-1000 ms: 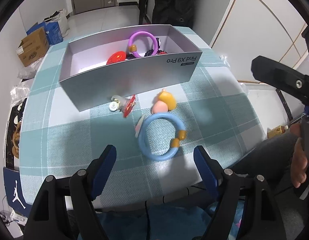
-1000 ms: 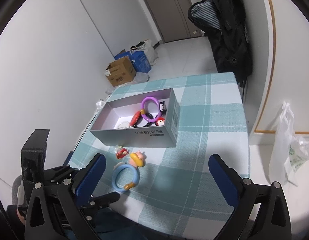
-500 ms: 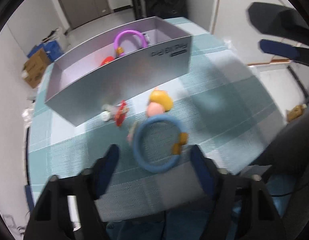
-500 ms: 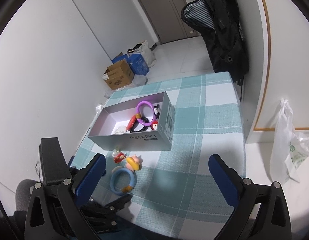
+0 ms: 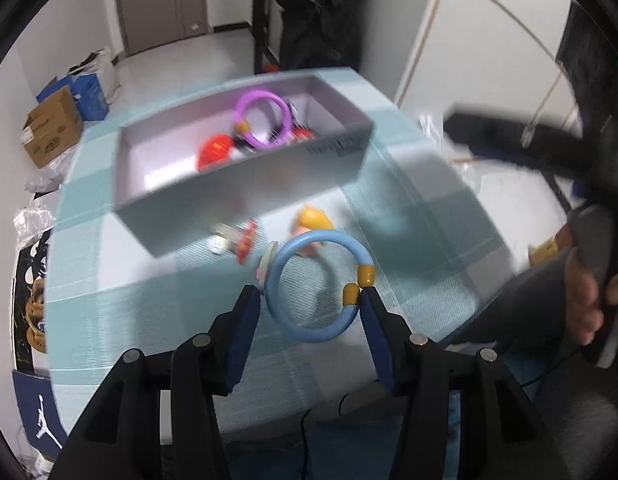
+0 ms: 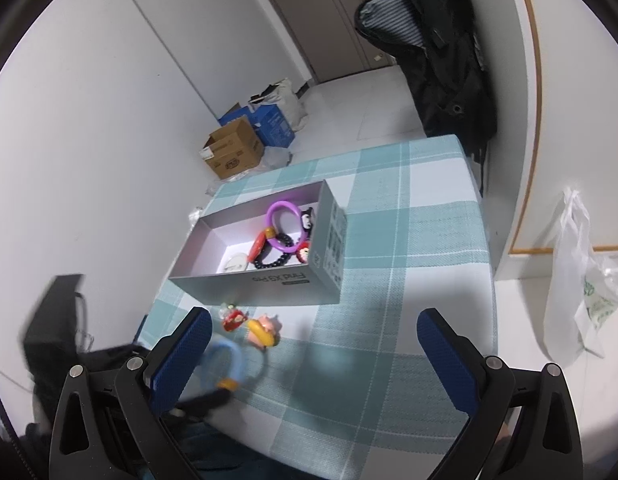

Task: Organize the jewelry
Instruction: 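Grasp the light blue ring with the left tool and lift it, then grasp the pink pig figure with the right tool while the left tool holds the blue ring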

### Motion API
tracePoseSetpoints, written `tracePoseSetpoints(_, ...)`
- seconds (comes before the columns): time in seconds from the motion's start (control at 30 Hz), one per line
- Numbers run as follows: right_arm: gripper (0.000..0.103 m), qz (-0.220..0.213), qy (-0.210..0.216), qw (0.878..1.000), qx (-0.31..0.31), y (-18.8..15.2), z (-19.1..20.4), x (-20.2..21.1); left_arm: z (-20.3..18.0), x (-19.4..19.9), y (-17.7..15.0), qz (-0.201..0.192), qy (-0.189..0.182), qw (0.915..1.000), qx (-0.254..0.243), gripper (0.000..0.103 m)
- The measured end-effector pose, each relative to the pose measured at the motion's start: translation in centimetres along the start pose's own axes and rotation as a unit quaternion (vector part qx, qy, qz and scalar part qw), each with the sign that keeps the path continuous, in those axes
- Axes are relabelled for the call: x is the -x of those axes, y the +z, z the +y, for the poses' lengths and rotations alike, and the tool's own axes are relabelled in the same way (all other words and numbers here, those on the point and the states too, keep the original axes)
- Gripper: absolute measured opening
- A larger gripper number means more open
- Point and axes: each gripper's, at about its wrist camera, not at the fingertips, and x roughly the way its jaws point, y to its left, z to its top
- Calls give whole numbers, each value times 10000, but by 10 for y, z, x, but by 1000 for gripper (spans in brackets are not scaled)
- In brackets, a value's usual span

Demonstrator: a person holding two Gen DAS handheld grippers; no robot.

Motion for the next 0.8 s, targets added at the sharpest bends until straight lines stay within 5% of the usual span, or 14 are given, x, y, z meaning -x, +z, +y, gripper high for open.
tracePoseSetpoints(0.4, 102, 406, 5, 9987, 322, -9, 14, -29, 59, 62, 15, -926, 10, 9883, 1208, 46)
tracePoseSetpoints(0.8, 91, 875, 180, 9925, 838, -24, 46, -67, 81, 65, 14, -1157, 16, 9820, 1494, 46)
